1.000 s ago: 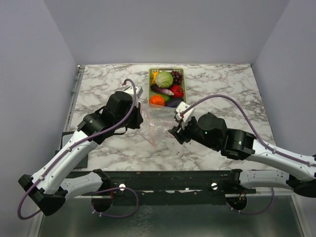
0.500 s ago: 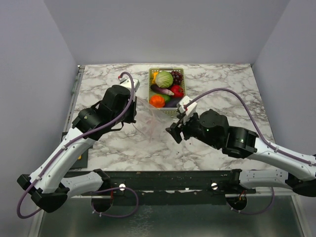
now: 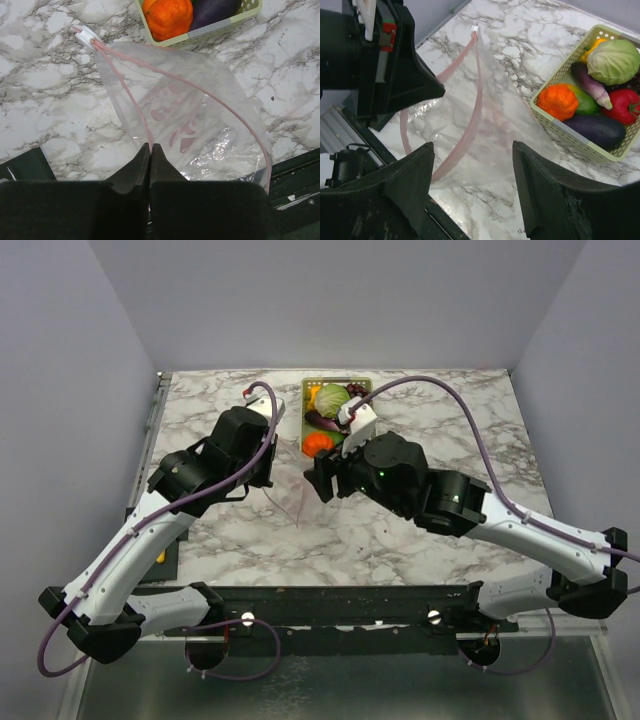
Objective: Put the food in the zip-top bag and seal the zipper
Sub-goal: Open the zipper of the food storage bag at the center of the board.
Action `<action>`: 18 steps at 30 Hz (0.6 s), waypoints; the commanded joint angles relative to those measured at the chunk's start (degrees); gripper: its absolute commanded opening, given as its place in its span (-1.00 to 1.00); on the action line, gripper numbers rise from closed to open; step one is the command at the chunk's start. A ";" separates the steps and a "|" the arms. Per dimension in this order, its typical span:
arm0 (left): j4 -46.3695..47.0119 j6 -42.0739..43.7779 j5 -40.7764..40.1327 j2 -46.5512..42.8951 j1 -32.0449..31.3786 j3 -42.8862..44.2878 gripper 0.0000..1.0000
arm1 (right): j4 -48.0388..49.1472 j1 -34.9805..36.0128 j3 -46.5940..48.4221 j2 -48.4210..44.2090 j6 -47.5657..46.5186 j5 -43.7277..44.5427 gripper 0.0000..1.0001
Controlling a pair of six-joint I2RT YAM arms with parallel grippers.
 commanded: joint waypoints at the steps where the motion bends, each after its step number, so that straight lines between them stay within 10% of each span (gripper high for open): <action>1: -0.90 0.70 -0.74 0.33 0.15 1.45 -1.00 | -2.98 0.35 5.28 6.22 2.41 3.58 0.37; 18: 1.55 0.47 1.34 -2.15 0.09 1.53 -1.00 | -6.98 0.35 14.78 19.89 2.32 10.22 0.14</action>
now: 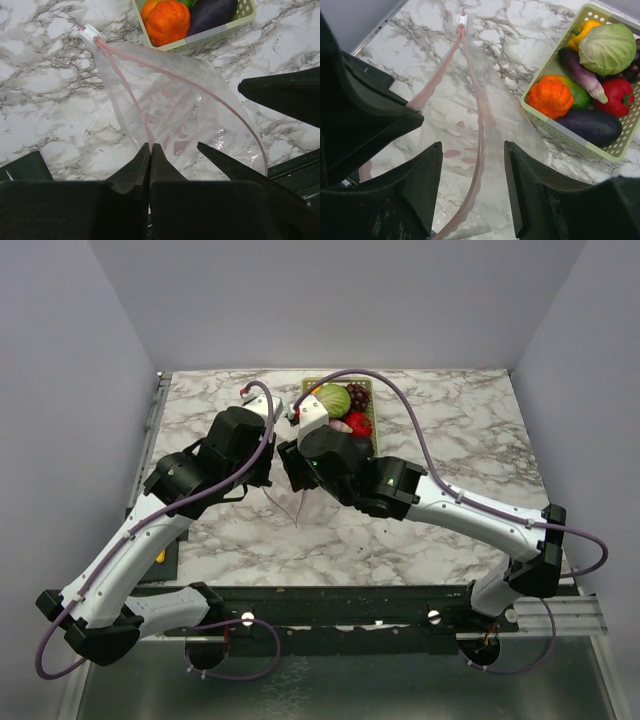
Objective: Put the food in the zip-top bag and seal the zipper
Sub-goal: Open the zipper of the food storage bag at the center of the board.
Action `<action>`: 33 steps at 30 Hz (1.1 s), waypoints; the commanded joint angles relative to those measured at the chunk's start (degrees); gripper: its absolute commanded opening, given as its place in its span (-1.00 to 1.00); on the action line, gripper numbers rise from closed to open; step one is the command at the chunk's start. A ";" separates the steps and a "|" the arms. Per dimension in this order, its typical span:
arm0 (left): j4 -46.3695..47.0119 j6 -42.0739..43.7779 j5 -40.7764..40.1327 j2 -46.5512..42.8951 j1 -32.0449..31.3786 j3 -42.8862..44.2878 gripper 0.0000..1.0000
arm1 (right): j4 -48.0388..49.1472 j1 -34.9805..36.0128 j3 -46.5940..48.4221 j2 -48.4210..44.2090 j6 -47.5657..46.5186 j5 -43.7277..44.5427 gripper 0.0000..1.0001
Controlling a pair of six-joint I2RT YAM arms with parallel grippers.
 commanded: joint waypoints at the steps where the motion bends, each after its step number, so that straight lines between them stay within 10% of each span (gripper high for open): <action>1: 1.11 0.51 1.46 -1.67 0.08 1.78 -1.00 | -3.11 0.39 2.89 2.54 0.36 4.37 0.10; 8: 1.13 0.71 1.59 -2.54 0.11 2.32 -1.00 | -4.78 0.33 3.39 4.15 0.04 7.02 -0.34; 12: 1.17 0.39 1.80 -2.99 0.11 1.94 -1.00 | -5.32 0.35 3.69 4.55 -0.04 8.01 -0.97; 22: 0.92 -0.52 1.68 -2.89 0.09 0.50 -0.41 | -2.65 0.39 2.28 3.03 -0.19 10.85 -0.99; 33: 0.23 -2.77 -0.31 -0.77 0.13 -0.05 -0.29 | 2.29 1.12 -0.45 1.30 -0.02 14.60 -0.99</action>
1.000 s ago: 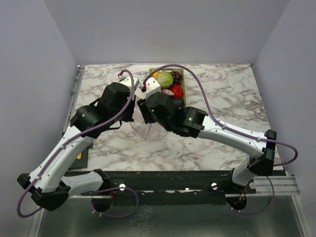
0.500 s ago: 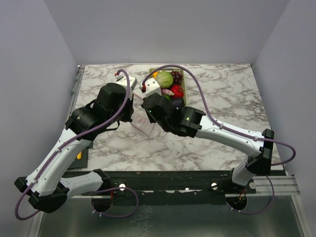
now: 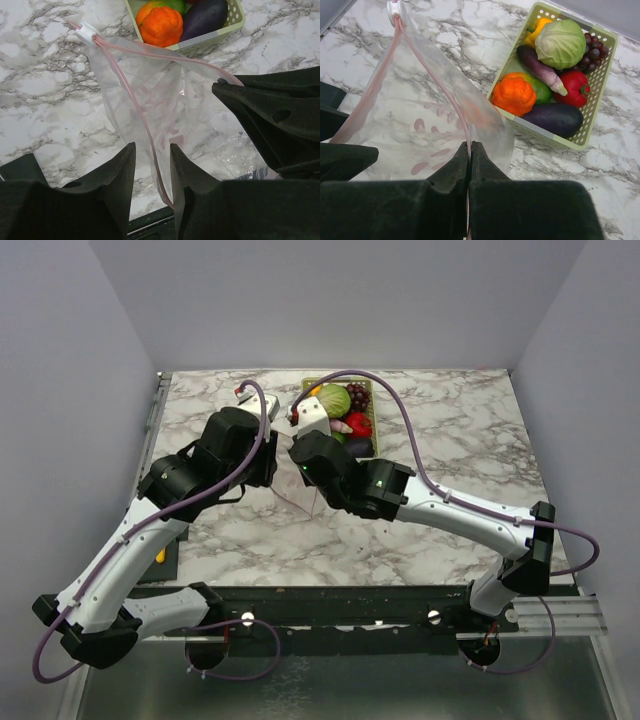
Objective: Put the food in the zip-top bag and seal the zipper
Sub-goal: Open the zipper of the food storage bag at the center of the board.
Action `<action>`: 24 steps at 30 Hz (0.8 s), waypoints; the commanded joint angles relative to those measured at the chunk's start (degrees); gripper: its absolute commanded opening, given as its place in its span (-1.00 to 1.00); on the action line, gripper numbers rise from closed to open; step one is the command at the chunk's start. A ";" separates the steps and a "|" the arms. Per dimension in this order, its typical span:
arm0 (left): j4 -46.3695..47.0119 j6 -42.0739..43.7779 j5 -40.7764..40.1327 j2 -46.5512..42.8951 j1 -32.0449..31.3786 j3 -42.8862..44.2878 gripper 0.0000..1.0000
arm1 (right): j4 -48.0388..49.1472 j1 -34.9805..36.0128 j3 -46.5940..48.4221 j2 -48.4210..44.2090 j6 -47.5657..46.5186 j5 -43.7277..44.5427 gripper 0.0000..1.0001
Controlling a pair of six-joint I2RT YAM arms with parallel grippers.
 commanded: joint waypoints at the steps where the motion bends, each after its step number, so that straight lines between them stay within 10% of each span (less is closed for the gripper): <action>1: -0.22 -1.50 -1.41 1.16 0.12 -0.72 -0.29 | 3.95 0.94 -1.58 -2.10 0.29 4.08 -0.99; 13: -3.65 -3.75 -3.57 3.65 0.16 -0.12 -0.31 | 9.70 2.36 -5.80 -2.88 0.50 10.74 -0.99; 24: -5.87 -4.30 -6.27 3.53 0.13 -1.35 -1.00 | 12.24 2.41 -9.65 -4.94 0.22 13.54 -0.99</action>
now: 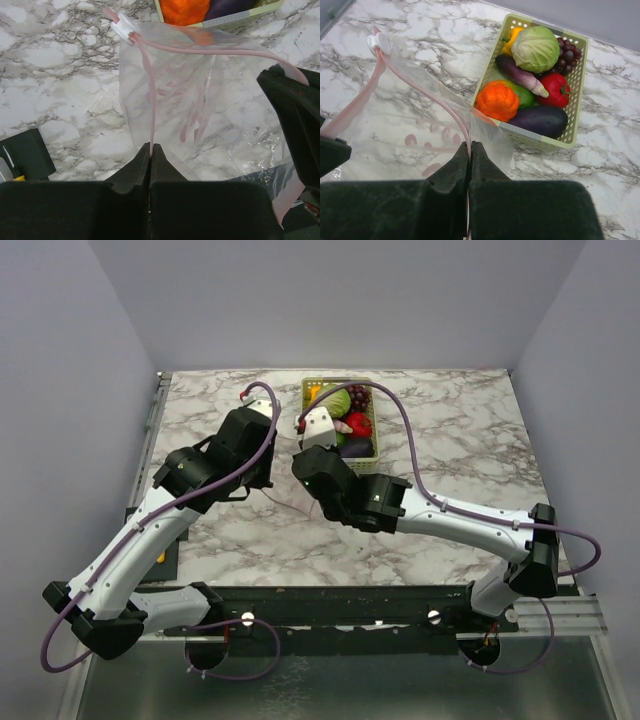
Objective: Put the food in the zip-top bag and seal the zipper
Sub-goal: Open the zipper of the food storage bag at the center of the board.
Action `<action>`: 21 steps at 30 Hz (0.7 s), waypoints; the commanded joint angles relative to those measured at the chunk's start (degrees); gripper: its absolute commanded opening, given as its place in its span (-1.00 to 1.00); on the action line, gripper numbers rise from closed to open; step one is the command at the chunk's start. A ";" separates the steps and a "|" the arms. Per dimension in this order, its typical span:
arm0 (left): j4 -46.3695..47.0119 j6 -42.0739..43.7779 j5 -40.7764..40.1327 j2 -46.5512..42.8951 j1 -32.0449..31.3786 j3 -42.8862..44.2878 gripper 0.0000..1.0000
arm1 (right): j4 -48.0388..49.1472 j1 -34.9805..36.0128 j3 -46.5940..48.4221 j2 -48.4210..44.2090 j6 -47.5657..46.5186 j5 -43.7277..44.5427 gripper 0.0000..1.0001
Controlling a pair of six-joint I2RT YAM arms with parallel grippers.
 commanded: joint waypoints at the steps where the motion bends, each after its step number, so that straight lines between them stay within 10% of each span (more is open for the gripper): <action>1: -2.00 -0.61 -3.61 -0.25 0.10 -1.36 -1.00 | 2.85 0.39 -2.83 -4.03 0.27 3.56 -0.99; 21: -7.39 0.59 -18.91 -0.39 0.10 7.96 -1.00 | -6.47 0.38 -12.32 -13.84 7.81 6.37 -0.99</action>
